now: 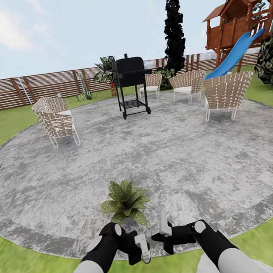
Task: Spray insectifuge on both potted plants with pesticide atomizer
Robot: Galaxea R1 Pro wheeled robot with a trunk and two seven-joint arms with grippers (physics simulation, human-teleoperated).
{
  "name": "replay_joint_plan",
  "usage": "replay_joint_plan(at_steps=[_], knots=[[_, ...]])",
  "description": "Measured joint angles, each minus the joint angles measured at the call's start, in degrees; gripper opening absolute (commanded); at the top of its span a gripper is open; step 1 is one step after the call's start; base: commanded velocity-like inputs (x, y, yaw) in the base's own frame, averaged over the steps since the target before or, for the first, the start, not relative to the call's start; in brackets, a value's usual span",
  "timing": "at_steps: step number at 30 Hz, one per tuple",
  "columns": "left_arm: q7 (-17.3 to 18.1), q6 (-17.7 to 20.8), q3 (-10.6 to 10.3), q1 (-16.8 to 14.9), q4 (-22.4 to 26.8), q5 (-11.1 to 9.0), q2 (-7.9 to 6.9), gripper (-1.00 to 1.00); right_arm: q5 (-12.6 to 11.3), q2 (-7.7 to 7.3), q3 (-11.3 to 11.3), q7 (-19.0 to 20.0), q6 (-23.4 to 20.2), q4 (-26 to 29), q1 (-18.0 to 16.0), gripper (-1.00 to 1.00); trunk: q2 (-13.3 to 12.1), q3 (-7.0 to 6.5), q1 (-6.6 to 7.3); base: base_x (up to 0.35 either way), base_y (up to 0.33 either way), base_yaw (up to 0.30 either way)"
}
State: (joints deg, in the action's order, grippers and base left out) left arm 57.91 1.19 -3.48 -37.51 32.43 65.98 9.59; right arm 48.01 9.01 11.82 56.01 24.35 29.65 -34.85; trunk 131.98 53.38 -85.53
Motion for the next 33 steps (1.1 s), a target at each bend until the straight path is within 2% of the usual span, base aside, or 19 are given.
replay_joint_plan(at_steps=[18, 23, 33], knots=[[-0.09, -0.09, 0.02, -0.04, 0.00, -0.39, 0.40, -1.00, 0.00, 0.02, 0.00, 0.00, 0.06, 0.00, 0.00, -1.00, 0.00, 0.00, 0.00, 0.000, 0.000, 0.000], [-1.07, -0.10, 0.01, -0.09, 0.54, -2.35, 0.40, -1.00, 0.00, 0.00, 0.00, 0.00, 0.06, 0.00, 0.00, -1.00, 0.00, 0.00, 0.00, 0.000, 0.000, 0.000], [-1.17, -0.18, 0.01, -0.09, 0.57, -2.58, 0.40, -1.00, 0.00, -0.02, 0.00, 0.00, 0.06, 0.00, 0.00, -1.00, 0.00, 0.00, 0.00, 0.000, 0.000, 0.000]])
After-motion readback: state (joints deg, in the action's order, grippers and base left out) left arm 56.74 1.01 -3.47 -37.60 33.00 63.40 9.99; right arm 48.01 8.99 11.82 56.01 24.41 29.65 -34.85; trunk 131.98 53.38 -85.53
